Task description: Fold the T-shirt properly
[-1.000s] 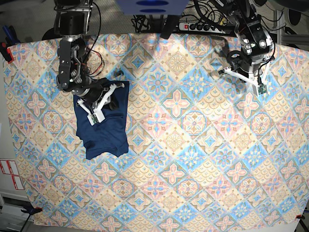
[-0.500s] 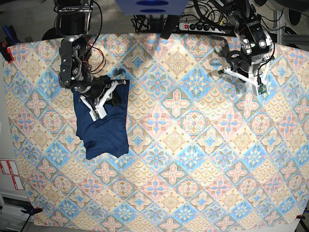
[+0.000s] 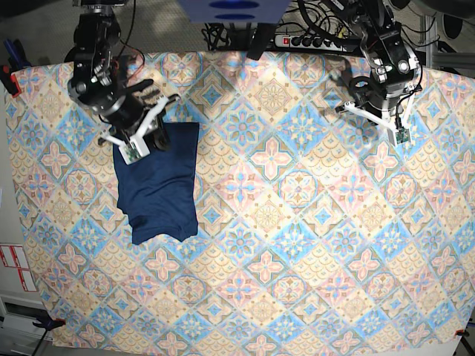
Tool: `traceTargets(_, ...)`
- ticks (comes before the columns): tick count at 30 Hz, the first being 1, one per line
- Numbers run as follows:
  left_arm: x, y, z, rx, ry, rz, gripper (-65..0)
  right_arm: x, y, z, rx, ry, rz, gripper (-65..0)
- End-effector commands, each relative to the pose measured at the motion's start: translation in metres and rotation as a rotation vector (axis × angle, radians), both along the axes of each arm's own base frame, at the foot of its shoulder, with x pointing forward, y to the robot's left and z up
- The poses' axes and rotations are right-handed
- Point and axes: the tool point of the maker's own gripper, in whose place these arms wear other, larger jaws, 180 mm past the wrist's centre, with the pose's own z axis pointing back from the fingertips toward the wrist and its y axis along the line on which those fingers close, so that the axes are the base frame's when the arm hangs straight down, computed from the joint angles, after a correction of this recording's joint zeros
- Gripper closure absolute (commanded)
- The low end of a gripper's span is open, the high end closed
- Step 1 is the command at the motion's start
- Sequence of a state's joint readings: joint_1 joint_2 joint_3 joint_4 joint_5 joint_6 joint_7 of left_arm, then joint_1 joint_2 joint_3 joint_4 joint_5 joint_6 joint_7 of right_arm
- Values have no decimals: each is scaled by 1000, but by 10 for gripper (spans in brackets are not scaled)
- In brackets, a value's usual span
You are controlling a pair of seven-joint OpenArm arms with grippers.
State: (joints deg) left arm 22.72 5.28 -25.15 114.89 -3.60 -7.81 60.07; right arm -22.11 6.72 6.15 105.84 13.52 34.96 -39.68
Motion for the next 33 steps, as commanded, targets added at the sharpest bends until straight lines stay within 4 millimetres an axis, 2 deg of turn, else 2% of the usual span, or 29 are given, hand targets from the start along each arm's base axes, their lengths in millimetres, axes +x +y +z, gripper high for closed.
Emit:
traceTargets(1, 0, 6, 10, 32, -23, -16, 0, 1, -4, 12, 11, -44, -13, -14)
traceTargets(6, -14, 2, 14, 30, 0, -139, 0, -37, -40, -4, -39, 42, -100, -14)
traceTargets(8, -25, 2, 12, 13, 25, -179, 0, -52, -54, -10, -61, 77, -132, -14)
traceTargets(13, -62, 5, 5, -46, 101, -223, 0, -92, -95, -18, -129, 160, -227, -12)
traceTargets(19, -115, -8, -4, -177, 207, -221, 0, -155, -139, -22, -219, 285, -317, 0)
traceTargets(23, -151, -11, -8, -204, 288, -207, 0, -198, -153, -25, -259, 381, -340, 0)
traceTargets(28, -183, -12, -13, -213, 374, -202, 0, -251, -154, -32, -270, 515, -337, 0)
traceTargets(33, -212, -4, -37, -238, 470, -149, 0, -303, -157, -59, -235, 671, -392, 0)
